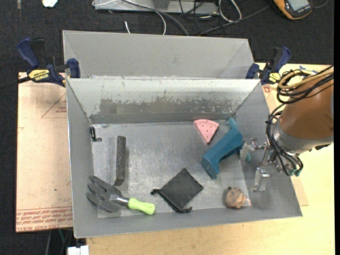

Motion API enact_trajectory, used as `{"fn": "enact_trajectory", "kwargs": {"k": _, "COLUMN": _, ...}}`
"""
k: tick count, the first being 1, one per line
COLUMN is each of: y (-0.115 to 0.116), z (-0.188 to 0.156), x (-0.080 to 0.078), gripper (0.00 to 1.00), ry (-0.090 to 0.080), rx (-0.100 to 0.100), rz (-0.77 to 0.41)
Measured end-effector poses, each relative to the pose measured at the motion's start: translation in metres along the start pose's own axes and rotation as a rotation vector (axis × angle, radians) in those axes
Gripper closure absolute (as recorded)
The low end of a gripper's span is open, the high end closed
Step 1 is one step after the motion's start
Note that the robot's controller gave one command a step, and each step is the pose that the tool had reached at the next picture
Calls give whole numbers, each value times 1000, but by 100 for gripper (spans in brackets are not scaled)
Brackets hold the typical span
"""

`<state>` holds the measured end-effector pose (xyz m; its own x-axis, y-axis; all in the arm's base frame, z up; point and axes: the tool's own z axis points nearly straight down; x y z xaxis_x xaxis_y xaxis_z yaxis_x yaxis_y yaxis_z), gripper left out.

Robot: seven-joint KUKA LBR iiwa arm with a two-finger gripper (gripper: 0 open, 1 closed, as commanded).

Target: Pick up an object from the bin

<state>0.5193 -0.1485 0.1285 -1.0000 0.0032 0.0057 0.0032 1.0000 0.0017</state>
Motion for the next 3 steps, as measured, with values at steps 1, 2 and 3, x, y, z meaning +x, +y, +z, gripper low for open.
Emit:
{"fn": "enact_trajectory", "kwargs": {"k": 1, "y": 0, "z": -3, "x": -2, "gripper": 0, "ry": -6, "rx": 1, "rz": -4}}
{"fn": "enact_trajectory", "kwargs": {"k": 2, "y": 21, "z": 38, "x": -65, "gripper": 0, "ry": -14, "rx": 7, "rz": -283}}
{"fn": "enact_trajectory", "kwargs": {"k": 3, "y": 25, "z": 20, "x": -82, "gripper": 0, "ry": -11, "rx": 4, "rz": -414}}
